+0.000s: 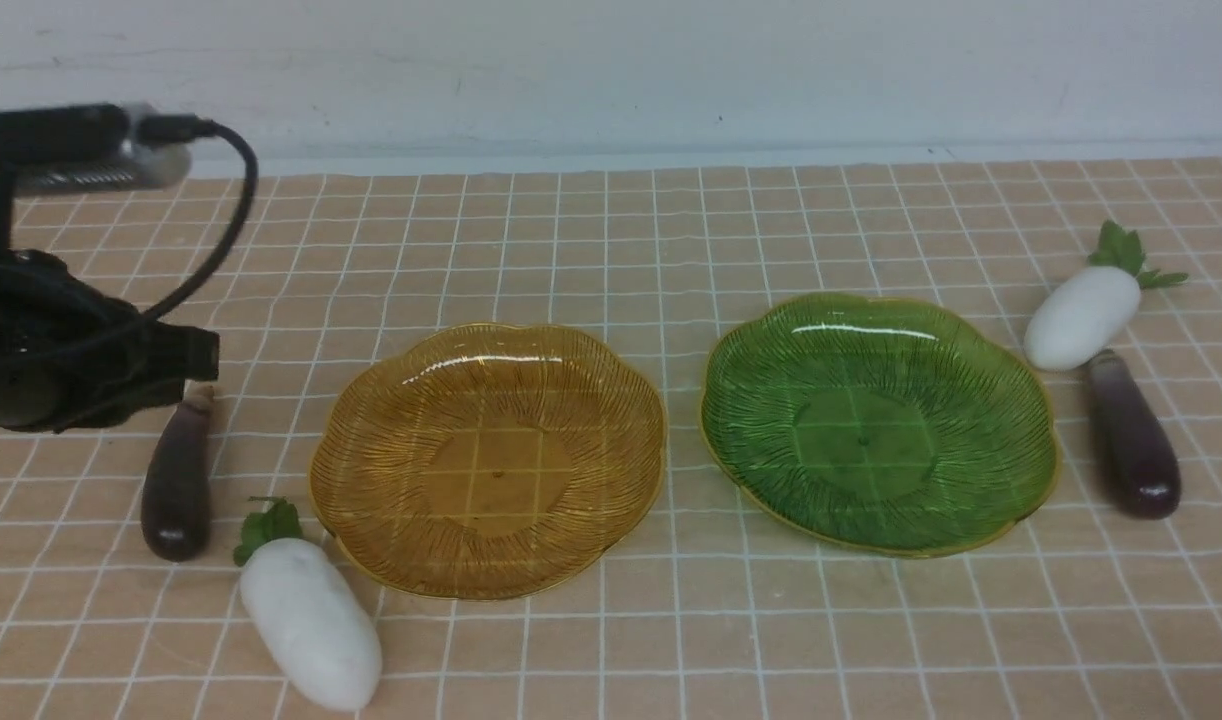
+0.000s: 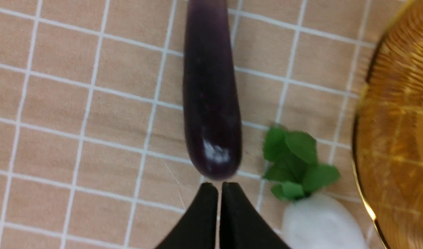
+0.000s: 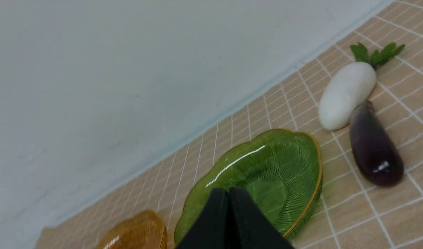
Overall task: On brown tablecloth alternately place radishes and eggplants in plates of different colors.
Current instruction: 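Pick up the eggplant and place it in the yellow plate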
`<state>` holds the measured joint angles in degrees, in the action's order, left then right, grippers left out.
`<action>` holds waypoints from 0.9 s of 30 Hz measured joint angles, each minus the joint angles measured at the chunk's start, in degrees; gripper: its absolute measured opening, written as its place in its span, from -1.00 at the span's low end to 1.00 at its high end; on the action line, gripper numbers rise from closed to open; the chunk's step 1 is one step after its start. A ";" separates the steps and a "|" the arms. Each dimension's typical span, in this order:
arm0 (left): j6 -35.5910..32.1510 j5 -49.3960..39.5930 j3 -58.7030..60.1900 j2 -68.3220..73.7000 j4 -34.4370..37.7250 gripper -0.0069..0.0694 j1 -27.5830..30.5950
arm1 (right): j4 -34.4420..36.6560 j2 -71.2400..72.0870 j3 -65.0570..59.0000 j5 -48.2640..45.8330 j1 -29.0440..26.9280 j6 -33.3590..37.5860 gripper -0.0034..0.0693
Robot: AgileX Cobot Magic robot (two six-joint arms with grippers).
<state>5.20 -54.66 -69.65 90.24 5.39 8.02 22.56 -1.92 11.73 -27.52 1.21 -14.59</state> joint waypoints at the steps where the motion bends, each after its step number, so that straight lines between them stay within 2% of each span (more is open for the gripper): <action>1: -1.33 -0.19 -1.50 2.42 0.76 -0.82 0.86 | -0.20 -2.52 3.69 -2.91 0.07 1.41 -0.95; 4: -4.12 0.34 -3.70 6.31 1.35 -0.77 1.31 | -0.38 -10.44 12.12 -11.25 0.19 5.32 -0.95; 7: -6.42 4.77 -4.26 10.64 2.06 -0.60 1.26 | -0.40 -18.42 18.42 -18.95 0.19 10.88 -0.95; 9: -6.76 8.29 -4.26 13.81 2.28 -0.38 1.26 | 0.21 -22.43 20.86 -22.02 0.19 14.59 -0.95; 14: -6.88 12.41 -4.26 19.67 1.62 0.30 1.26 | 4.61 -25.19 21.25 -23.35 0.19 18.44 -0.95; 17: -6.88 13.21 -4.37 22.10 1.44 0.51 1.26 | 5.54 -25.19 21.25 -23.40 0.19 19.67 -0.95; 19: -6.64 13.08 -4.44 23.30 1.44 0.51 1.26 | 5.66 -25.19 21.25 -23.40 0.19 20.27 -0.95; 20: -6.09 12.65 -4.50 23.77 1.17 0.42 1.26 | 5.68 -25.19 21.25 -23.40 0.19 20.46 -0.95; 22: -5.20 10.68 -5.61 23.87 1.06 0.00 1.26 | 5.79 -25.19 21.25 -23.40 0.19 20.66 -0.95; 23: -5.20 9.64 -6.66 23.87 0.99 -0.07 1.26 | 5.79 -25.19 21.25 -23.34 0.19 20.69 -0.95; 27: -5.20 3.75 -15.24 22.12 3.49 -0.11 0.30 | 4.40 -27.10 21.46 -23.02 0.19 20.58 -0.95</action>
<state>0.00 -50.90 -84.90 112.35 8.88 8.32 26.97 -29.02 33.19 -50.54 1.40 5.99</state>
